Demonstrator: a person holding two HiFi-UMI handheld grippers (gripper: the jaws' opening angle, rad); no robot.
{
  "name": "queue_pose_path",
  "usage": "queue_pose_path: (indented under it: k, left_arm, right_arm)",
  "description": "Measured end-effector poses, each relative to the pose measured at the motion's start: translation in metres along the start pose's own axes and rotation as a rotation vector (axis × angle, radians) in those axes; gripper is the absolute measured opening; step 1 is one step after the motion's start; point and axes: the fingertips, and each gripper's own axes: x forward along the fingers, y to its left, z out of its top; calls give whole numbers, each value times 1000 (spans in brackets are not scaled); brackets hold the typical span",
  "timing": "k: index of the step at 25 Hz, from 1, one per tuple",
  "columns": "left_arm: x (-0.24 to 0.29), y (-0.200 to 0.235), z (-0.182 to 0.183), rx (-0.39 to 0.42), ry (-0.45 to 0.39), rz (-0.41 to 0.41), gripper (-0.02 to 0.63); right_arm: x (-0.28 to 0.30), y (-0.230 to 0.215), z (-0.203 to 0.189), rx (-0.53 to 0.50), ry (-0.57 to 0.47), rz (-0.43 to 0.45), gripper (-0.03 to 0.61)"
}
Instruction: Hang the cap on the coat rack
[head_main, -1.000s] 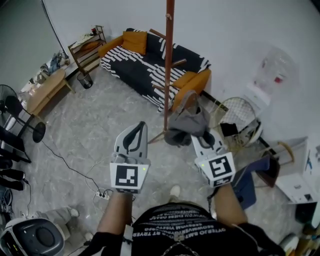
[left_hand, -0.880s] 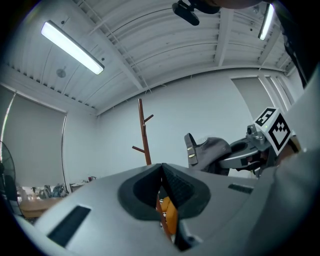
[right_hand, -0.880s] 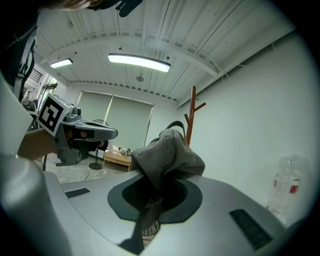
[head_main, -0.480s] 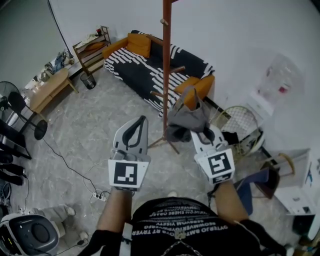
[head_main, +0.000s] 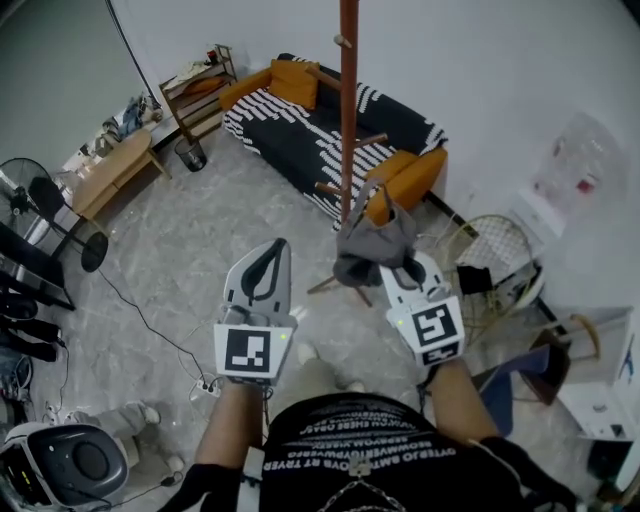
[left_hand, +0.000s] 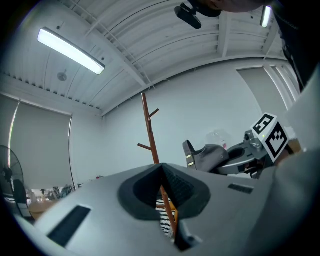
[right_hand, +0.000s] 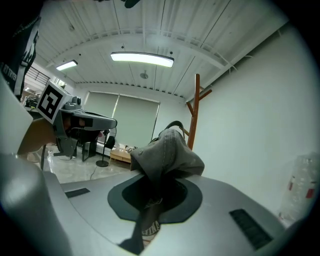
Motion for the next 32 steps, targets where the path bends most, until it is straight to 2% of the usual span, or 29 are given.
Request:
queue_pose_path:
  k: [4,12,17,27,32]
  left_arm:
    - [23,13,-14,-7,26,-20,2]
    - [88,44,-13,-15,-10,-79,2]
    - [126,60,-16,-18,-18,-107,2]
    - [171,81,-47,-41,28,-145,2]
    - [182,84,-64,-50,57,-165,2]
  right_arm:
    - [21,-2,-9,34,28,7,23]
    - [84,-27,-13,4,81,-45,23]
    - [119,-43,-23,26,113,-58,23]
    - [173,-46,-76,103,182,-47,23]
    - [188,-43,-107,115,275,-28,23]
